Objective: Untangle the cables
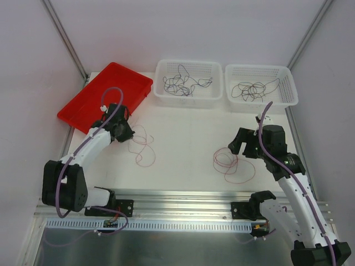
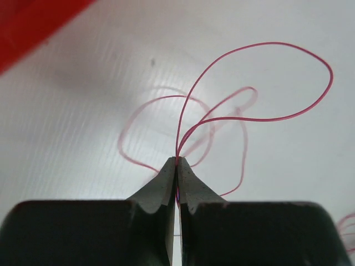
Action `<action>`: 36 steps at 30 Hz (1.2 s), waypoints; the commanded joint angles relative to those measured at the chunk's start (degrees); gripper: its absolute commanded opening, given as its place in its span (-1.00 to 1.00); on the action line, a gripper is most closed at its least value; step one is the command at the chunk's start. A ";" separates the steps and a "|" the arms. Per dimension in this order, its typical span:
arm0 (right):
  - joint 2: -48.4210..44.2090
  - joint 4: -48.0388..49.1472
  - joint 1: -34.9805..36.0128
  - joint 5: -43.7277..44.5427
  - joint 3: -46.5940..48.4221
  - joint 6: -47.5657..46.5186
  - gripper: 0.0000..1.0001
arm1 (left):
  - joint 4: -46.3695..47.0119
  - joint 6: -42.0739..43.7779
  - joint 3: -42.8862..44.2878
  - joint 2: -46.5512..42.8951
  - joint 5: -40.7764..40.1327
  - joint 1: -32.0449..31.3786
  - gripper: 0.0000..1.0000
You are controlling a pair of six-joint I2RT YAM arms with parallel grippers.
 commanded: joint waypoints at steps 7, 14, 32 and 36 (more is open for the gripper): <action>-2.51 -3.10 0.37 1.12 1.29 -1.12 0.87 | -9.70 6.24 26.76 -6.20 0.16 0.28 -1.00; -4.62 -5.65 0.28 1.91 2.09 -1.57 0.87 | -12.78 8.62 47.85 -2.16 -1.86 2.38 -1.00; -7.79 -9.78 0.37 1.21 0.86 -1.74 0.88 | -12.61 7.39 52.80 17.09 -12.59 16.27 -1.00; -8.05 -10.66 0.28 0.86 0.68 -1.92 0.88 | -12.61 7.65 50.08 20.52 -11.10 18.30 -0.31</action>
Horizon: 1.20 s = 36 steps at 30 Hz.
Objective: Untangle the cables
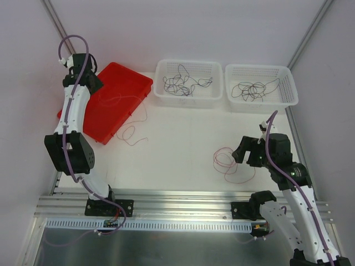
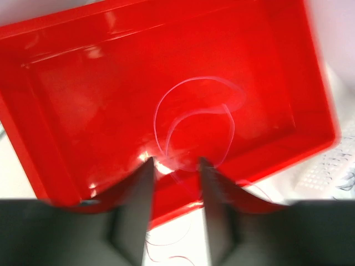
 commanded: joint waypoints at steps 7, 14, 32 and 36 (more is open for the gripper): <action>-0.86 -1.66 0.35 -0.81 0.66 -0.89 0.87 | -0.53 1.78 -8.05 -3.46 5.27 1.16 0.87; -1.13 -0.87 0.35 -1.69 -0.48 -1.07 0.88 | -0.52 8.47 -24.28 -13.48 11.26 -5.69 0.89; -3.24 -1.04 0.35 -3.62 -2.86 -0.10 0.87 | 3.34 18.29 -34.43 -6.74 9.50 -18.44 0.58; -3.67 -2.01 0.35 -2.92 -2.33 -0.36 0.88 | 3.61 20.15 -31.71 -0.85 8.46 -18.61 0.27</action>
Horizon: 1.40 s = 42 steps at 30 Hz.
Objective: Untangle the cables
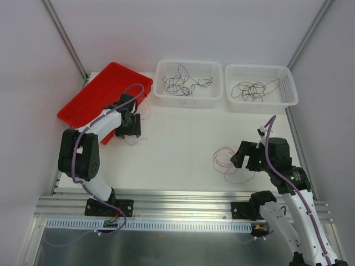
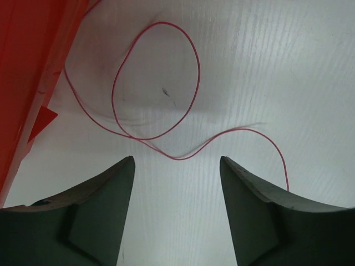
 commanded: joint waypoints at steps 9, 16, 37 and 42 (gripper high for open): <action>-0.92 -1.27 0.32 -0.05 0.75 -0.03 0.88 | 1.29 7.01 8.23 9.05 -1.83 -0.76 0.00; -0.57 -1.44 0.24 -0.05 0.93 -0.12 0.88 | 1.20 6.66 8.32 12.22 0.36 -0.84 -0.29; 1.71 -1.62 0.32 -0.14 2.69 -0.21 0.88 | -11.53 0.87 37.21 -9.58 2.92 0.90 -1.00; 1.89 -1.80 0.32 -0.32 3.21 -0.03 0.88 | -12.07 -0.55 51.53 -8.00 0.11 5.47 -1.00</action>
